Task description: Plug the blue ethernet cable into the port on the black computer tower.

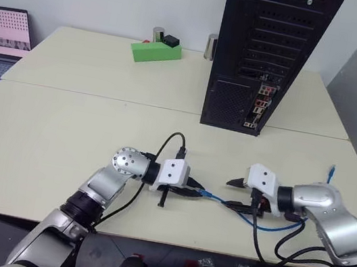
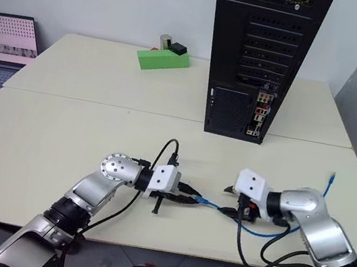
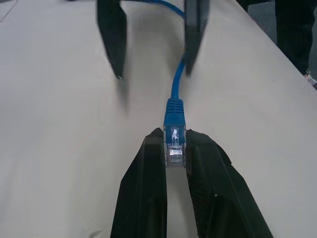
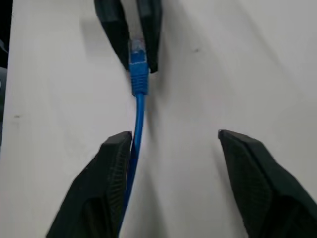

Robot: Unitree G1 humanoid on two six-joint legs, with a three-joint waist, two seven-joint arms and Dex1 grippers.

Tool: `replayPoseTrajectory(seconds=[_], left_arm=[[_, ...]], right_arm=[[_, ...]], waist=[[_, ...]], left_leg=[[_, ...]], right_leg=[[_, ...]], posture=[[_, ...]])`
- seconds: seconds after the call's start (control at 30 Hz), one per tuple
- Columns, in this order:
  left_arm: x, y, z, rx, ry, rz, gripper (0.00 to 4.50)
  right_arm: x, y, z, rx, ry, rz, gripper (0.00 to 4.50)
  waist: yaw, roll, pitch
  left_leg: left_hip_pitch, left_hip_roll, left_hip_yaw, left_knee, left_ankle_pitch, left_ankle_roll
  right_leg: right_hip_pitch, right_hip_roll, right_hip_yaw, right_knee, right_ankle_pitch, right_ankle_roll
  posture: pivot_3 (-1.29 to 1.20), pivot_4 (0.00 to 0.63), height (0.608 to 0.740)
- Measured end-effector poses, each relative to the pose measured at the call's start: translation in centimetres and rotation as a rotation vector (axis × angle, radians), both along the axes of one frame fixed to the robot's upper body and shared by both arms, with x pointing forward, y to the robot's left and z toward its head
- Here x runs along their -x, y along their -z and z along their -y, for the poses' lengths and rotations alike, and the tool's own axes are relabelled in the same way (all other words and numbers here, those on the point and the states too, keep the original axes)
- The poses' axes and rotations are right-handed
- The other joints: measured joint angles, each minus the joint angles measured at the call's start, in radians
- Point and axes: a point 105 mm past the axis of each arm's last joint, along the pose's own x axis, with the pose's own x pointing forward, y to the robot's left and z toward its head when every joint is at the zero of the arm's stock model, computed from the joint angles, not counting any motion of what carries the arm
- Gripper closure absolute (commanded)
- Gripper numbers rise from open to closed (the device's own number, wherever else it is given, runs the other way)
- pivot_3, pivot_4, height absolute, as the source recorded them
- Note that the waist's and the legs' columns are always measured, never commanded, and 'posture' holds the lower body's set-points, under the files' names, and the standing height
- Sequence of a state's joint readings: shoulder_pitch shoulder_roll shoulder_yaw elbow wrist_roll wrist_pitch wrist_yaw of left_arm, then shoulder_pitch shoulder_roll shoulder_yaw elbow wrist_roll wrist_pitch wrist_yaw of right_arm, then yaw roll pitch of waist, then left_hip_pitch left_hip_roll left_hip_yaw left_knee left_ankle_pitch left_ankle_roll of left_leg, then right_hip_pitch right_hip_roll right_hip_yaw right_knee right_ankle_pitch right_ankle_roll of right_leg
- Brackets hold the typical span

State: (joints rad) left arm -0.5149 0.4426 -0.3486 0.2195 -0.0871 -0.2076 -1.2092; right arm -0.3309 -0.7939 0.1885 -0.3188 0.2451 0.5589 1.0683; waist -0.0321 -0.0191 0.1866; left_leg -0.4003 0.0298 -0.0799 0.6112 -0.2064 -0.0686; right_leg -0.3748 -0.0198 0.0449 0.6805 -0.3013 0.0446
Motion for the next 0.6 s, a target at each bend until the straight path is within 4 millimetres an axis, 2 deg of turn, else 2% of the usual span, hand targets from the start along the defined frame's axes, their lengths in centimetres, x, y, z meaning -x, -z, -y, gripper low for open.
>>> replayPoseTrajectory(seconds=[0.03, 0.17, 0.37, 0.6], left_arm=[[-0.1, -0.4, 0.0, 0.031, -0.006, 0.041, 4.21], [-0.4, -0.4, -0.8, 0.041, 0.004, 0.24, 4.21], [0.6, 0.7, -1.7, 0.048, 0.089, 0.564, 4.21], [0.5, -0.2, -1.7, 0.103, 0.113, 0.744, 4.21]], right_arm=[[0.1, -0.1, 0.2, -0.02, 0.014, -0.015, 0.48], [0.4, -0.6, 0.2, -0.147, 0.086, -0.099, 0.46], [0.6, -0.5, -2.0, -0.384, 0.159, -0.27, 0.46], [0.9, -0.2, -3.7, -0.486, 0.189, -0.393, 0.46]], waist=[[0.0, 0.0, 0.0], [-0.001, 0.0, 0.0], [0.002, 0.0, 0.0], [0.002, 0.0, 0.0]], left_leg=[[0.0, 0.0, 0.0, 0.0, 0.0, 0.0], [0.0, 0.0, 0.0, 0.0, 0.0, 0.0], [0.0, 0.0, 0.0, 0.0, 0.0, 0.0], [0.0, 0.0, 0.0, 0.0, 0.0, 0.0]], right_leg=[[0.0, 0.0, 0.0, 0.0, 0.0, 0.0], [0.0, 0.0, 0.0, 0.0, 0.0, 0.0], [0.0, 0.0, 0.0, 0.0, 0.0, 0.0], [0.0, 0.0, 0.0, 0.0, 0.0, 0.0]], posture=[[0.0, 0.15, 0.74], [0.0, 0.15, 0.74], [0.0, 0.15, 0.74], [0.0, 0.15, 0.74]])
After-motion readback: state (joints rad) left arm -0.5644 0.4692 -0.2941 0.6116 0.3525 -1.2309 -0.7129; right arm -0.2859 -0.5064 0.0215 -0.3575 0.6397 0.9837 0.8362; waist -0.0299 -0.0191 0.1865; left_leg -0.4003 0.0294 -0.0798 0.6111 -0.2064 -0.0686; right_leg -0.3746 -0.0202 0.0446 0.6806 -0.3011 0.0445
